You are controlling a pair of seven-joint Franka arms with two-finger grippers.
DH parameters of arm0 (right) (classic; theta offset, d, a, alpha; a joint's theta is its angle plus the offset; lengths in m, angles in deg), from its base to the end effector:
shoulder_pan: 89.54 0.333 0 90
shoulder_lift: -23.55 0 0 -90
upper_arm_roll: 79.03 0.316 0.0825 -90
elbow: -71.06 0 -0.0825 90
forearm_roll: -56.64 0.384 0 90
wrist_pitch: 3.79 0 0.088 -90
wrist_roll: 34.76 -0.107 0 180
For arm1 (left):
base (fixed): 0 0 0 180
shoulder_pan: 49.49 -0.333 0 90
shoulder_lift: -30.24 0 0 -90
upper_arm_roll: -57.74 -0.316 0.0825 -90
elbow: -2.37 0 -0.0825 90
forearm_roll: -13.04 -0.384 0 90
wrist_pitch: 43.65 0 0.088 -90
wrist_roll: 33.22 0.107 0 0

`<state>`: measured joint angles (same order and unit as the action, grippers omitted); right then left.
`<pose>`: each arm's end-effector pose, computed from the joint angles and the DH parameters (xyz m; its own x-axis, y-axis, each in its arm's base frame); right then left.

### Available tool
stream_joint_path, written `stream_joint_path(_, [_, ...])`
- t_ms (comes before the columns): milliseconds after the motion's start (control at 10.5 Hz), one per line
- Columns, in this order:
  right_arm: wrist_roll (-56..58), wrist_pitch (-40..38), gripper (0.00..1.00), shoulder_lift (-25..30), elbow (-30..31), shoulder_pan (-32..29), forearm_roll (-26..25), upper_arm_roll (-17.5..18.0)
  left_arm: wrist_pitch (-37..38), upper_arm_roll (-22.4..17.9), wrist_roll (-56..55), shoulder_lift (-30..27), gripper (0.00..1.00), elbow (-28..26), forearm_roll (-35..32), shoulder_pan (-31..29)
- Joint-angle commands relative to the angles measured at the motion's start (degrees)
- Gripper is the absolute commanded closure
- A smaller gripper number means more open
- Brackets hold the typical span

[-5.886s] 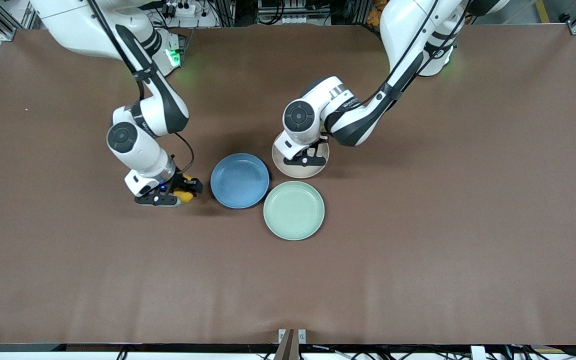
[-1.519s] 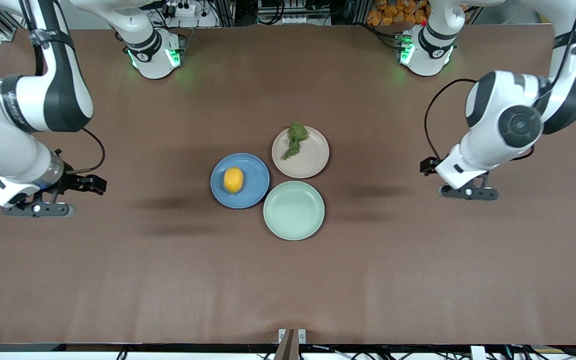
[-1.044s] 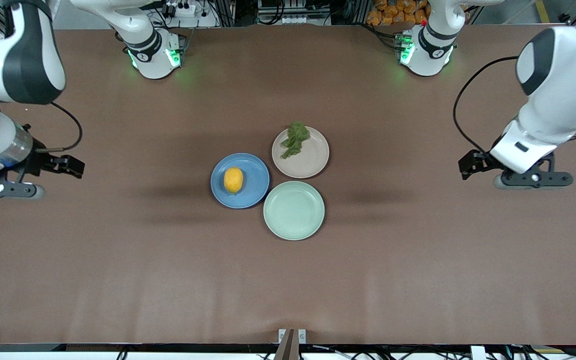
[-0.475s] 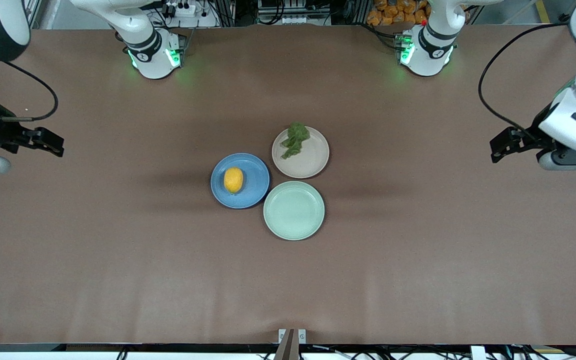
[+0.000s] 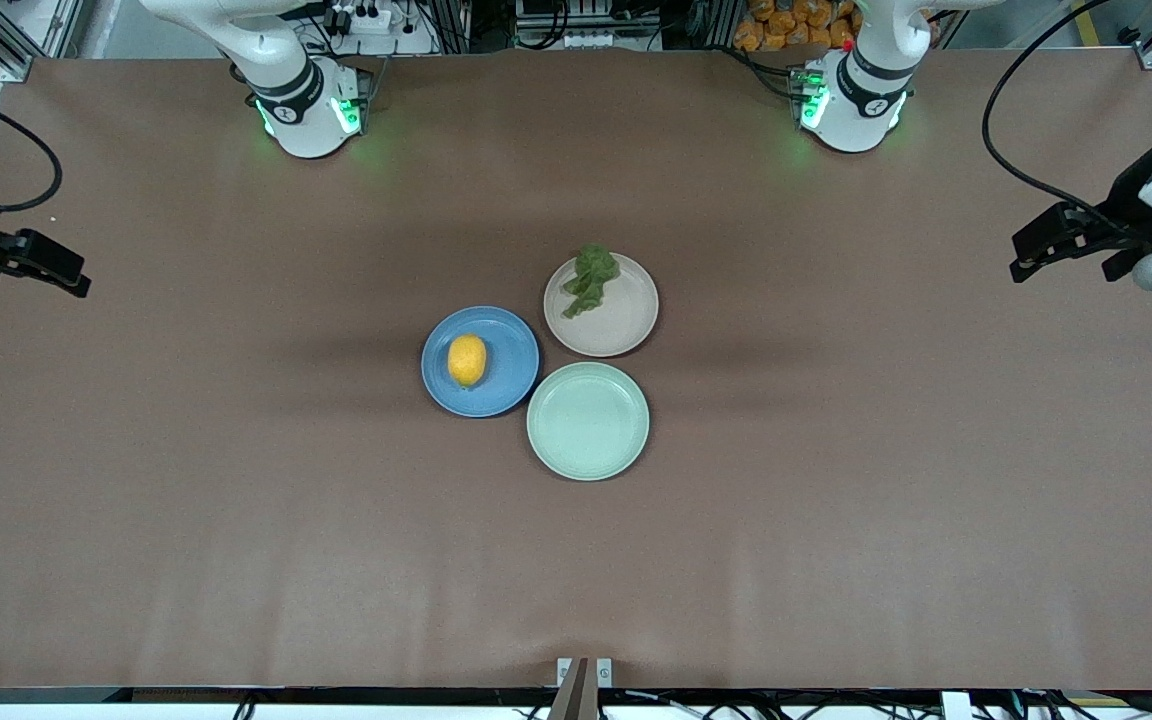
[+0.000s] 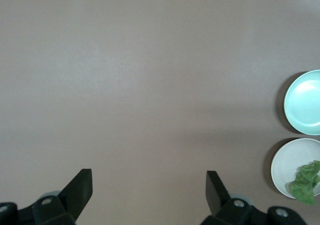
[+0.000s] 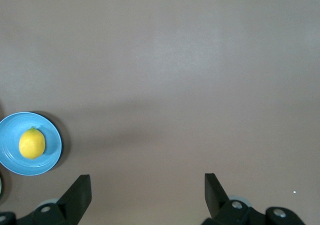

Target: Place lemon and lettuce in plates

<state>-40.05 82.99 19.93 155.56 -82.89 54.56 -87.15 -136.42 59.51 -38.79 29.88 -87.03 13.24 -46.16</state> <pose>0.5684 -0.0158 0.6296 0.9927 -0.1196 -0.0184 -0.1186 -0.9918 0.0471 0.5556 -0.0500 0.6374 0.9979 0.0085 0.0644 0.0079 -0.9999 0.0096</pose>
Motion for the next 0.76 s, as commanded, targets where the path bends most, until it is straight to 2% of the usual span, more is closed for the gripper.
stream_joint_path(0, [-0.2,-1.1,0.00,0.3,-0.7,-0.2,1.4,0.0,3.3,0.0,1.6,0.6,0.00,3.1,1.1,-0.6])
stream_joint_path(665, [-0.2,-1.2,0.00,0.4,-0.7,-0.4,1.4,0.2,3.3,0.2,2.4,0.6,0.00,2.9,1.0,-1.0])
